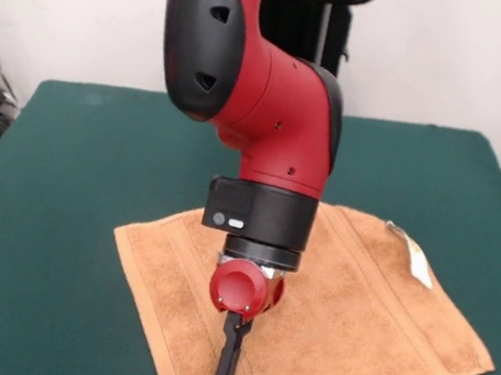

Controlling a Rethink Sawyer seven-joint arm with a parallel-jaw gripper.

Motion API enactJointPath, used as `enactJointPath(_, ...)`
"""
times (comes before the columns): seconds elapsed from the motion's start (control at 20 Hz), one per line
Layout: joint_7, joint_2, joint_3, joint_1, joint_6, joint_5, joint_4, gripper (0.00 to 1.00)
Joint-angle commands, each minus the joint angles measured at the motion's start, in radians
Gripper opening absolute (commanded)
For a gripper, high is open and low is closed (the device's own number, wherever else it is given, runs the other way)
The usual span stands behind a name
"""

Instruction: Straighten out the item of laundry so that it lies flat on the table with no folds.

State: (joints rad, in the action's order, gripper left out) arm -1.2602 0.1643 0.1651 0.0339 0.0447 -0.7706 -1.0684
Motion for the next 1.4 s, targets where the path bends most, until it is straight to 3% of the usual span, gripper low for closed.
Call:
enactJointPath(0.05, -0.178, -0.170, 0.007, -0.014, -0.049, 0.033, -0.020, 0.00)
enactJointPath(0.2, -0.182, -0.168, 0.025, -0.024, -0.026, 0.047, -0.024, 0.00)
enactJointPath(0.45, -0.096, -0.090, -0.112, 0.064, -0.081, 0.018, -0.100, 0.00)
enactJointPath(1.4, -0.011, 0.137, -0.276, 0.168, -0.179, 0.004, -0.308, 0.00)
